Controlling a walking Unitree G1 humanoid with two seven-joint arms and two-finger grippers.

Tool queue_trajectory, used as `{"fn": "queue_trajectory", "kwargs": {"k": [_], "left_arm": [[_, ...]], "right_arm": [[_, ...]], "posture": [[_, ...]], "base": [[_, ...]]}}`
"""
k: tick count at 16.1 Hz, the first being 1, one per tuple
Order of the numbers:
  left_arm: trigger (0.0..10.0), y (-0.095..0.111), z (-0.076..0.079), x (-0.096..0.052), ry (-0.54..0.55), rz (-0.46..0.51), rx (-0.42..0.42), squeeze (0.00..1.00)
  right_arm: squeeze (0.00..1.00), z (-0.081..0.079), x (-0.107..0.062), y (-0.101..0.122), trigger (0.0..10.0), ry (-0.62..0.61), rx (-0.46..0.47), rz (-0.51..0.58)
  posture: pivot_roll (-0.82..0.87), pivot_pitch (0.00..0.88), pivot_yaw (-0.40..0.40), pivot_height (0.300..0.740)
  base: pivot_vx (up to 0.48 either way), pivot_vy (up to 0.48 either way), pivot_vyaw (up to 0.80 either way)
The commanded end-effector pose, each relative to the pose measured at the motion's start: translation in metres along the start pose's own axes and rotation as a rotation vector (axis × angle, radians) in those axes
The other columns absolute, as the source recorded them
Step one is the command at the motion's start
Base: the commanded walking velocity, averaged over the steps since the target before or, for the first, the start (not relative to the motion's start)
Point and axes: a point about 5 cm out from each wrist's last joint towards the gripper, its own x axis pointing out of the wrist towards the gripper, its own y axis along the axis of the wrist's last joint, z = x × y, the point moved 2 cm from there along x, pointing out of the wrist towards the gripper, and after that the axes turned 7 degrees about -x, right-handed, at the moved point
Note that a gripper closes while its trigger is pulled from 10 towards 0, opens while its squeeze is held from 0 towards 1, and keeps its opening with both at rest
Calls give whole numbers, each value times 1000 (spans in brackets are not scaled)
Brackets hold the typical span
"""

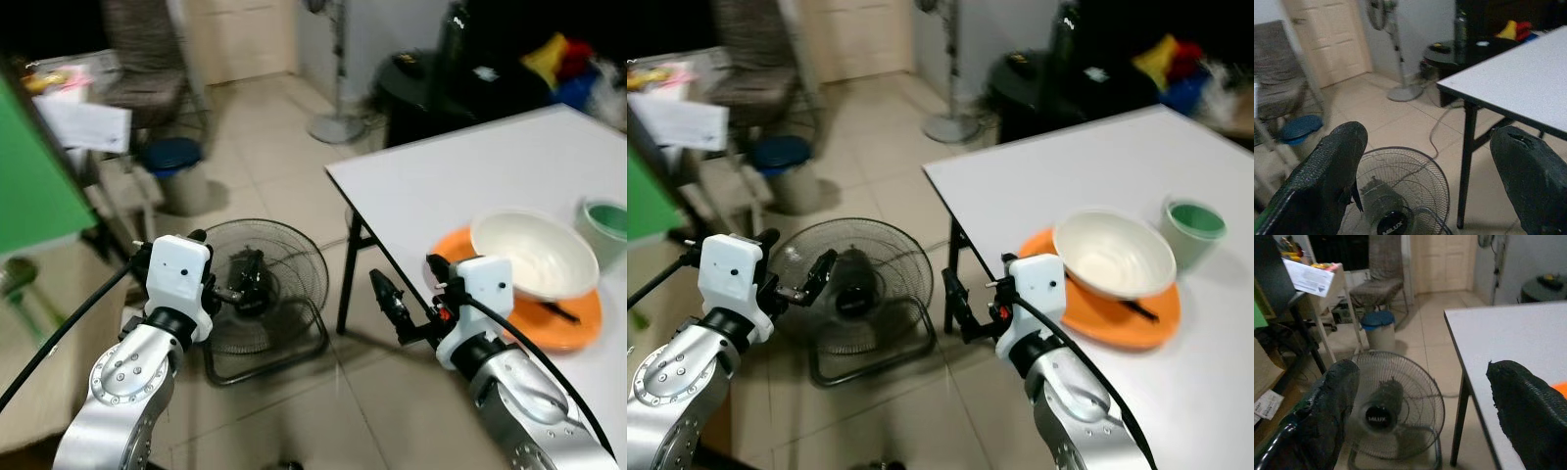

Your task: Setting the table

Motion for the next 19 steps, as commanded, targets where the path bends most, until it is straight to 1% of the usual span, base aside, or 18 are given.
{"fn": "queue_trajectory", "kwargs": {"k": [1,3,6,8,10,12,14,16,17,19], "left_arm": [[10000,2,-2,-3,17,9,5,0],[10000,5,2,-3,-5,13,6,0],[10000,6,-4,-5,16,12,13,0],[10000,8,-6,-2,18,19,14,0],[10000,10,0,3,-23,14,22,0],[10000,8,-4,0,-6,9,18,0],[10000,10,-6,2,1,18,19,0],[10000,11,-6,5,4,23,17,0],[10000,12,-4,4,-2,23,16,0],[10000,10,-5,2,5,23,13,0]], "right_arm": [[1000,1,2,-2,10000,12,7,-9],[1000,0,2,-2,10000,34,11,-12],[1000,-1,4,-4,10000,33,23,-17],[1000,-1,6,-4,10000,27,20,-16],[1000,4,8,-2,10000,6,28,-5],[1000,3,8,-4,10000,-3,22,-15],[1000,3,10,-4,10000,-14,17,-15],[1000,12,12,-4,10000,-91,-35,-9],[1000,13,13,-4,10000,-95,-52,-13],[1000,12,13,-5,10000,-68,-34,-9]], "posture": [[146,0,53,740],[154,0,48,740],[157,0,42,740],[143,0,65,740],[137,0,75,740],[134,0,72,740],[138,0,67,740],[139,0,68,740],[139,0,68,740],[148,0,50,740]], "base": [[0,0,800],[0,0,800],[0,325,800],[0,334,800],[0,332,0],[0,332,0],[0,334,0],[0,337,0],[0,334,0],[0,336,0]]}}
